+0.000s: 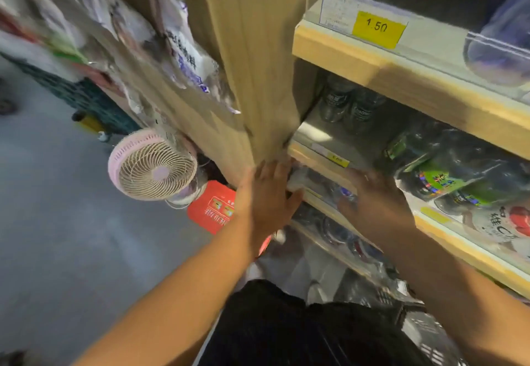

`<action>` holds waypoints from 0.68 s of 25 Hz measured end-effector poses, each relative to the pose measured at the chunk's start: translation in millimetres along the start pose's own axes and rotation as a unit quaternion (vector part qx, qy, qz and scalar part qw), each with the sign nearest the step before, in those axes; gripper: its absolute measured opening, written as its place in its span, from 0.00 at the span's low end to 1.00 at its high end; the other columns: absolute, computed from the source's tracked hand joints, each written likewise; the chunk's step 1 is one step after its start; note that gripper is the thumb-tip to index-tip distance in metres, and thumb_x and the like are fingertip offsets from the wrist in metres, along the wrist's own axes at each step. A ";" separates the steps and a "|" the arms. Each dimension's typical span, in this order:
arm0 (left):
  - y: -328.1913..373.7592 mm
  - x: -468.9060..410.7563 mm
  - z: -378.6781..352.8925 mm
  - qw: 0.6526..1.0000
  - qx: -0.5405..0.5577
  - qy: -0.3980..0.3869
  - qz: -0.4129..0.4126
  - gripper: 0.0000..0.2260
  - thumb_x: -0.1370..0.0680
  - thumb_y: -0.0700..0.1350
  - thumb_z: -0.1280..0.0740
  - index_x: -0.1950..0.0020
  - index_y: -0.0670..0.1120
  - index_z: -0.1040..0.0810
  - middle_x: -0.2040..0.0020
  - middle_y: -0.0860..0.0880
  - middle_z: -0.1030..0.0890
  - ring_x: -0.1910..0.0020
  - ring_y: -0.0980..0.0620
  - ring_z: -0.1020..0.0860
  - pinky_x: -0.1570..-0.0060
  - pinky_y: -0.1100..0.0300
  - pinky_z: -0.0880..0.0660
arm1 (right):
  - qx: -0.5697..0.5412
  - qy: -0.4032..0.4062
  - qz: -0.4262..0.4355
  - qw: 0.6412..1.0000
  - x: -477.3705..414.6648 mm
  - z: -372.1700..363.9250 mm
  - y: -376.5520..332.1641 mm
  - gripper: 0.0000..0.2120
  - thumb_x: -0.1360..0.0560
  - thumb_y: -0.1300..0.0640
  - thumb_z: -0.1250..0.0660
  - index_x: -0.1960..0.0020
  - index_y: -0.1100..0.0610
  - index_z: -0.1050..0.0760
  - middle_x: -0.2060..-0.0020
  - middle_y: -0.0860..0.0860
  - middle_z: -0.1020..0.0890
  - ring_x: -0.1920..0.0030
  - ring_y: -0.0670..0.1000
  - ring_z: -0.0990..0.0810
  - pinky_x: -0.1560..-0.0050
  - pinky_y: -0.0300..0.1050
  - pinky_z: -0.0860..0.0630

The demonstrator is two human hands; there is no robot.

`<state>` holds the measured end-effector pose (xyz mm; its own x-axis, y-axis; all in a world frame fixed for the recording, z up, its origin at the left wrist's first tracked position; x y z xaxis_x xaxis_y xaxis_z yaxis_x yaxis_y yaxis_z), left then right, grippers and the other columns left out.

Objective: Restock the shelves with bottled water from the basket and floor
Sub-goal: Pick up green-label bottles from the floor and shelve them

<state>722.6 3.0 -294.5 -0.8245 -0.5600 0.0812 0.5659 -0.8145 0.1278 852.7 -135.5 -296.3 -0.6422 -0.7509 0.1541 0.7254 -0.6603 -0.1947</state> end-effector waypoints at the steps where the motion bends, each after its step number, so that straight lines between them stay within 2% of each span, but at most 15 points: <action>1: -8.9 15.7 6.1 0.999 0.020 0.017 0.044 0.23 0.26 0.60 0.44 0.37 0.49 0.26 0.47 0.47 0.19 0.49 0.44 0.20 0.48 0.53 0.23 | 0.014 0.001 0.041 0.999 0.1 1.8 -11.0 0.28 0.24 0.42 0.38 0.28 0.53 0.33 0.32 0.56 0.28 0.37 0.60 0.28 0.41 0.52 0.27; 3: -20.1 44.8 9.5 0.991 0.081 0.009 0.106 0.27 0.28 0.61 0.43 0.37 0.46 0.24 0.45 0.45 0.19 0.46 0.42 0.21 0.45 0.51 0.24 | 0.040 -0.009 0.100 0.994 -0.2 0.6 -28.4 0.29 0.25 0.40 0.41 0.28 0.52 0.33 0.32 0.56 0.28 0.37 0.60 0.28 0.41 0.53 0.26; 5: -29.4 80.6 7.1 0.984 0.084 0.014 0.154 0.29 0.27 0.61 0.43 0.35 0.42 0.24 0.40 0.41 0.21 0.41 0.39 0.23 0.39 0.48 0.29 | 0.051 -0.057 0.144 0.987 2.9 -9.3 -48.6 0.29 0.25 0.40 0.39 0.27 0.52 0.35 0.30 0.55 0.31 0.35 0.61 0.31 0.39 0.53 0.29; 8: -48.2 148.6 -1.1 0.963 0.066 0.013 0.260 0.28 0.25 0.60 0.44 0.35 0.42 0.24 0.39 0.41 0.20 0.40 0.38 0.22 0.37 0.47 0.30 | 0.043 -0.072 0.258 0.962 19.1 -25.1 -88.4 0.31 0.28 0.38 0.40 0.33 0.57 0.27 0.36 0.61 0.25 0.38 0.65 0.26 0.40 0.59 0.28; 10: -61.1 197.4 -8.9 0.938 0.081 0.003 0.337 0.32 0.25 0.64 0.49 0.31 0.44 0.27 0.35 0.42 0.23 0.34 0.38 0.26 0.33 0.43 0.32 | 0.037 -0.090 0.309 0.946 35.1 -36.7 -118.0 0.29 0.29 0.39 0.37 0.39 0.60 0.24 0.43 0.64 0.22 0.44 0.67 0.23 0.46 0.60 0.25; 13: -81.7 274.5 -12.0 0.895 0.085 0.005 0.438 0.37 0.27 0.67 0.55 0.27 0.46 0.32 0.30 0.44 0.27 0.28 0.40 0.33 0.27 0.44 0.39 | 0.031 -0.109 0.374 0.920 73.7 -50.2 -171.7 0.27 0.32 0.49 0.25 0.37 0.59 0.23 0.46 0.65 0.21 0.49 0.68 0.23 0.53 0.59 0.23; 15: -90.5 321.1 -7.0 0.866 0.087 0.022 0.493 0.38 0.28 0.67 0.57 0.27 0.47 0.32 0.30 0.45 0.27 0.28 0.41 0.33 0.27 0.46 0.40 | 0.024 -0.113 0.431 0.895 102.9 -55.4 -209.8 0.27 0.33 0.50 0.24 0.37 0.58 0.23 0.45 0.64 0.21 0.51 0.68 0.22 0.53 0.58 0.22; 17: -95.3 367.3 -4.7 0.836 0.088 0.035 0.540 0.39 0.28 0.67 0.58 0.27 0.47 0.33 0.30 0.45 0.28 0.27 0.42 0.34 0.27 0.48 0.41 | 0.021 -0.119 0.482 0.868 132.7 -63.4 -247.5 0.27 0.32 0.50 0.26 0.35 0.57 0.24 0.42 0.61 0.22 0.46 0.67 0.24 0.50 0.57 0.23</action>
<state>365.8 -125.8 -281.5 0.1739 -0.9670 0.1865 0.9654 0.2047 0.1613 572.2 -70.9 -289.1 0.3338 -0.9328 0.1356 0.9088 0.2802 -0.3092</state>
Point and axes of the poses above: each hand's wrist, its own x-axis away from the middle knuckle, its own z-axis out of the back of the hand, y = z × x, the point moved 9 cm from there along -x, towards the middle knuckle
